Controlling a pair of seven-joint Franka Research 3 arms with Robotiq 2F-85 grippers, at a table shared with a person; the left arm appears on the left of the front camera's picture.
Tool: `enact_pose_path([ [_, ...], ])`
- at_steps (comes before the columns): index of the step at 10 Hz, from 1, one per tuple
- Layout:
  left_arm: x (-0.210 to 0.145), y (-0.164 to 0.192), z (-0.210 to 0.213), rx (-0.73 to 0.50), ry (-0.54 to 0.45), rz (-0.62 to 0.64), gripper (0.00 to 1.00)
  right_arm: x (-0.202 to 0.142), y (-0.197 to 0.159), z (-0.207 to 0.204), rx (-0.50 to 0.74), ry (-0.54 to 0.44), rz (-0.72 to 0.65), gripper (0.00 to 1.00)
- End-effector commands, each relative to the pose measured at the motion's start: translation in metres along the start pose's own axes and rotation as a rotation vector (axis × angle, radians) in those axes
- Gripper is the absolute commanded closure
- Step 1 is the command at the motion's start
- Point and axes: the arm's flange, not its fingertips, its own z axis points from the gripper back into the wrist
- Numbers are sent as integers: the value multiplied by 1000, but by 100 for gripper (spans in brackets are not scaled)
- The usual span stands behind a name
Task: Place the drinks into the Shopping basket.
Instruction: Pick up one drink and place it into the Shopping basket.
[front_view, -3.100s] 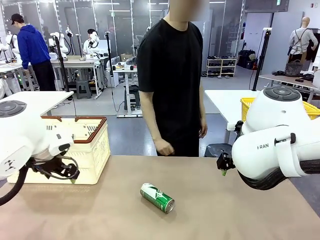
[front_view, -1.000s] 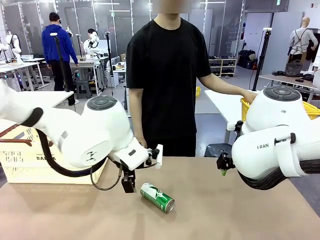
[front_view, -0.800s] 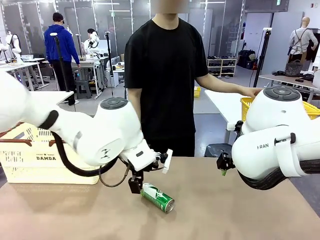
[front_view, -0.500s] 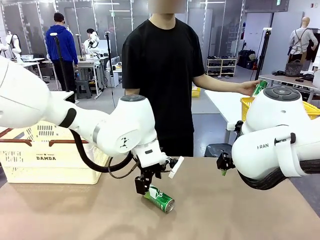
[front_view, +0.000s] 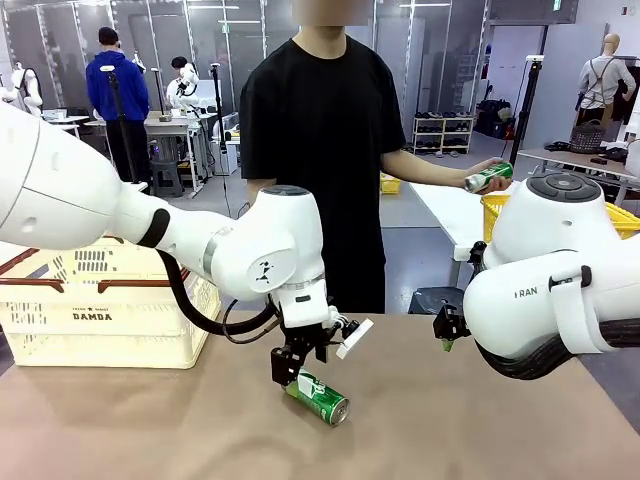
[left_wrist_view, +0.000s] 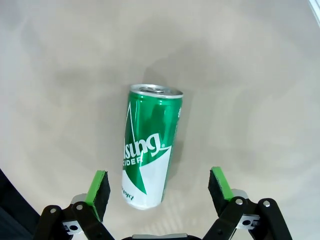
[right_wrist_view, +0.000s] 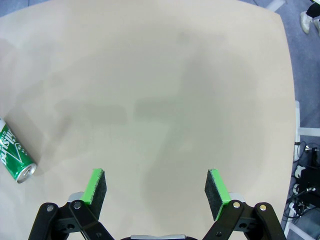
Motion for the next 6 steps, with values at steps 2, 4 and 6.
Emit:
enact_pose_path([
  [2, 6, 5, -17, 1, -47, -49, 0, 0, 0, -1, 1, -2, -1, 0],
  [4, 6, 1, -29, -40, -42, -52, 0, 0, 0, -1, 1, -2, -1, 0],
  [6, 3, 0, -40, -11, -23, -63, 0, 0, 0, -1, 1, -2, -1, 0],
])
